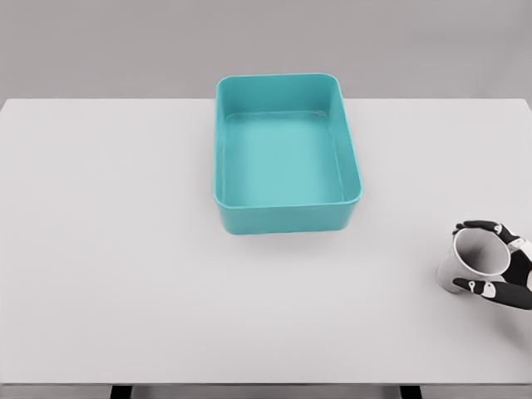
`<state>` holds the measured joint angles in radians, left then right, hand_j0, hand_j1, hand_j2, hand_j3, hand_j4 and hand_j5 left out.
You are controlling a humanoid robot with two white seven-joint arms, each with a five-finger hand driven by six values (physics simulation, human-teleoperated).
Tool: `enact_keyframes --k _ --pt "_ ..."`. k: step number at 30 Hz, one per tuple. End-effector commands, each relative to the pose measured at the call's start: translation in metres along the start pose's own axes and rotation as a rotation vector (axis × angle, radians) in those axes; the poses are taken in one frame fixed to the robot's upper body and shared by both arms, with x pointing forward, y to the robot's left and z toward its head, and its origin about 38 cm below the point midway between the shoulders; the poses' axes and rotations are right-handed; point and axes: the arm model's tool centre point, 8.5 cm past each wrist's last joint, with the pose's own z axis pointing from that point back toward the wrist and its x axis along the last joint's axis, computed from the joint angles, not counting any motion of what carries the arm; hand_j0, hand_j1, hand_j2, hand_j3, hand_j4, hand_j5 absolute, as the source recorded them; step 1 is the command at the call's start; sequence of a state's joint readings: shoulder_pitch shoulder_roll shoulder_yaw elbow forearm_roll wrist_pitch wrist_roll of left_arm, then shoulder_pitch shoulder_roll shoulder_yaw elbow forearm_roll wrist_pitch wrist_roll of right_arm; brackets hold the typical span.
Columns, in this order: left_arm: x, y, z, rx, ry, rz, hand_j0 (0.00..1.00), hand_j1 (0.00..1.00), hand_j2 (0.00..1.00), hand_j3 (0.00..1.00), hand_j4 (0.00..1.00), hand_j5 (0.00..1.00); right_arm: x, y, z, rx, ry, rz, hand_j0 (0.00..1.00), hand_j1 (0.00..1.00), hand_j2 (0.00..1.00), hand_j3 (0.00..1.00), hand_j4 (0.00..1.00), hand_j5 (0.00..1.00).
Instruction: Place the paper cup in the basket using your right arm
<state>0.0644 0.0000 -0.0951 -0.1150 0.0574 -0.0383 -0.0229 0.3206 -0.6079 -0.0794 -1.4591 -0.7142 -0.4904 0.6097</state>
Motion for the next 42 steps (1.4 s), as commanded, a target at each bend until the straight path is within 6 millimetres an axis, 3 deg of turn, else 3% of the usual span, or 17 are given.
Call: enact_keyframes --k 1,6,21,26,37,42 --pt "0.001 0.0 0.0 0.0 -0.002 -0.001 1.0 1.0 1.0 1.0 1.0 1.0 0.0 0.001 0.0 0.029 0.019 0.044 0.6 0.6 0.6 0.6 0.6 0.6" --pt "0.0 0.0 0.0 0.0 0.0 -0.001 1.0 1.0 1.0 1.0 1.0 1.0 0.008 -0.004 -0.009 0.034 -0.004 0.066 0.57 0.57 0.57 0.57 0.57 0.57" --pt "0.0 0.0 0.0 0.0 0.0 0.001 1.0 1.0 1.0 1.0 1.0 1.0 0.059 -0.026 -0.087 0.089 -0.135 0.252 0.56 0.56 0.56 0.56 0.56 0.56" --pt "0.0 0.0 0.0 0.0 0.0 -0.001 1.0 1.0 1.0 1.0 1.0 1.0 0.073 -0.025 -0.117 0.125 -0.147 0.275 0.56 0.56 0.56 0.56 0.56 0.56" --pt "0.0 0.0 0.0 0.0 0.0 0.001 1.0 1.0 1.0 1.0 1.0 1.0 0.096 -0.025 -0.155 0.165 -0.184 0.319 0.54 0.54 0.54 0.54 0.54 0.54" --pt "0.0 0.0 0.0 0.0 0.0 -0.001 1.0 1.0 1.0 1.0 1.0 1.0 0.102 -0.011 -0.185 0.185 -0.187 0.364 0.54 0.54 0.54 0.54 0.54 0.54"
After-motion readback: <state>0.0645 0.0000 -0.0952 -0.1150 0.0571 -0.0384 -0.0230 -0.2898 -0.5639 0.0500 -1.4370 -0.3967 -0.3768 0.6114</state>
